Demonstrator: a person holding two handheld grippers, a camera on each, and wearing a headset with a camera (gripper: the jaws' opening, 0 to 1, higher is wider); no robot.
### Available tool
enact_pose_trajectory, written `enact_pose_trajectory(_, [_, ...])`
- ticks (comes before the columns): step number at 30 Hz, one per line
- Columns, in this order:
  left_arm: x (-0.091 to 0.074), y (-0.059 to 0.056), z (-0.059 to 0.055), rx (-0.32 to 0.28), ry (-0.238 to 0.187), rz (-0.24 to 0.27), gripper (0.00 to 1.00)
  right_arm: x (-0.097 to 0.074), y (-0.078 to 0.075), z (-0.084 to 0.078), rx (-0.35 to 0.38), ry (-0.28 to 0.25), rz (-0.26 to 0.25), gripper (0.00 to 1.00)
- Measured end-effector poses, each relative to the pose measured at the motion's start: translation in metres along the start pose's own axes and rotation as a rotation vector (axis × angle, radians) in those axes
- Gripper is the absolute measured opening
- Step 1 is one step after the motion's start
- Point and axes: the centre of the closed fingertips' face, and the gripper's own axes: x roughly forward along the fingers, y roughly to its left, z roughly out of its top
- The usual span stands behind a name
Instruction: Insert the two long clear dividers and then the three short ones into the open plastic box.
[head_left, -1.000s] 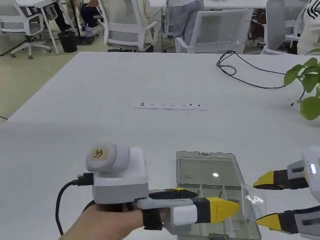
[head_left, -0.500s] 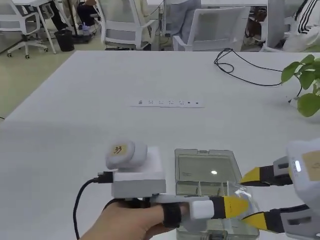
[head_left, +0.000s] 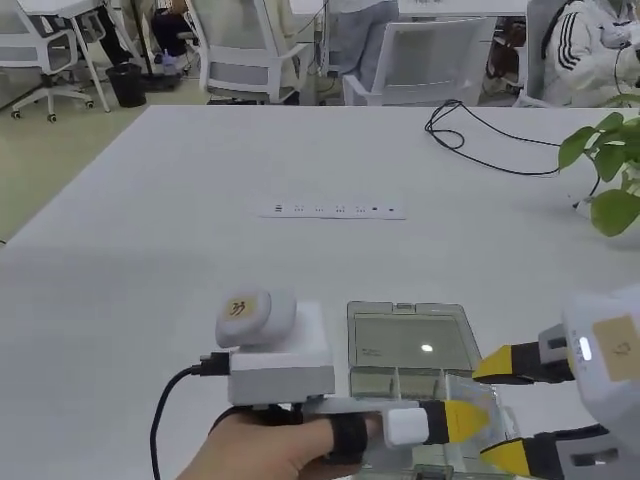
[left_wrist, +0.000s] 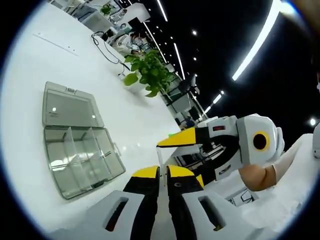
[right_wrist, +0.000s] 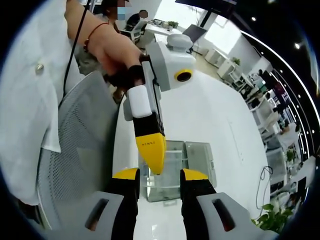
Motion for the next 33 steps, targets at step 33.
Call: enact_pose_trajectory(33, [-0.009, -0.002, -0.007, 0.425, 0.031, -0.006, 0.0, -0.023, -0.01, 0.01, 0.164, -0.155, 0.133, 0.3])
